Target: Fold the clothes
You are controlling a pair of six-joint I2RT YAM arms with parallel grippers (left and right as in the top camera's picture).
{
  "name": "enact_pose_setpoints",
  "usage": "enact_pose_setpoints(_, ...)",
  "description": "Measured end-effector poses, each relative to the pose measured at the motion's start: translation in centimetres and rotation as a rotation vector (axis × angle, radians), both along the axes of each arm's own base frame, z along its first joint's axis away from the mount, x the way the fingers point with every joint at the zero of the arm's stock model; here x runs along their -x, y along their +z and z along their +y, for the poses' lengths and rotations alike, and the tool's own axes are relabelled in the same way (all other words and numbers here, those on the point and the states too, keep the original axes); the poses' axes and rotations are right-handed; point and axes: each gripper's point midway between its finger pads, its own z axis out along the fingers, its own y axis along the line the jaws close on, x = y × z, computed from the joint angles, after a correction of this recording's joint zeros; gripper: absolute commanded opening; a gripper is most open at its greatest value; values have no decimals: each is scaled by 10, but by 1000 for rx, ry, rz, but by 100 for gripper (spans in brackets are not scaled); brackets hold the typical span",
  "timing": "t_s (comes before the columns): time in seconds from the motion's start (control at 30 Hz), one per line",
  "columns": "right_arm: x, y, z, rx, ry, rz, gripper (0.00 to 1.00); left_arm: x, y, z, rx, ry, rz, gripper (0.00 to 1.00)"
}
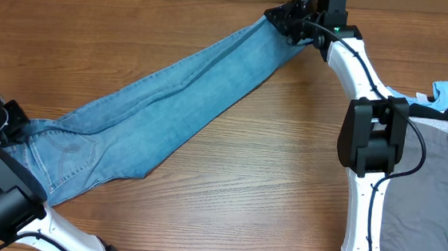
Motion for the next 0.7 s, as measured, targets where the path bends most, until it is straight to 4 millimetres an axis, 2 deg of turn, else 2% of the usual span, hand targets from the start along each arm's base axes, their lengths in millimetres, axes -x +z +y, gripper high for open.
enact_pose_setpoints(0.1, 0, -2, -1, -4, -11, 19, 4, 4, 10, 14, -13, 59, -31, 4)
enact_pose_setpoints(0.17, 2, -7, -3, 5, -25, 46, 9, 12, 18, 22, -19, 107, -47, 4)
enact_pose_setpoints(0.23, 3, -10, -4, 13, -35, 64, 21, 17, 21, 25, -20, 123, -51, 7)
enact_pose_setpoints(0.27, 4, -13, -5, 17, -41, 75, 31, 18, 22, 26, -20, 131, -53, 17)
enact_pose_setpoints(0.3, 4, -14, -6, 26, -43, 77, 46, 19, 22, 27, -21, 135, -53, 23)
enact_pose_setpoints(0.33, 4, -16, -7, 35, -43, 78, 51, 19, 22, 27, -21, 140, -53, 30)
enact_pose_setpoints(0.37, 6, -20, -8, 47, -46, 92, 52, 19, 22, 27, -21, 137, -54, 43)
enact_pose_setpoints(0.43, 10, -25, -10, 69, -36, 103, 49, 17, 22, 27, -22, 142, -59, 48)
enact_pose_setpoints(0.6, 35, -51, -22, 168, 17, 198, 49, 15, 22, 25, -18, 140, -67, 47)
enact_pose_setpoints(0.7, 49, -68, -45, 240, 17, 266, 53, 14, 22, 25, -15, 140, -70, 46)
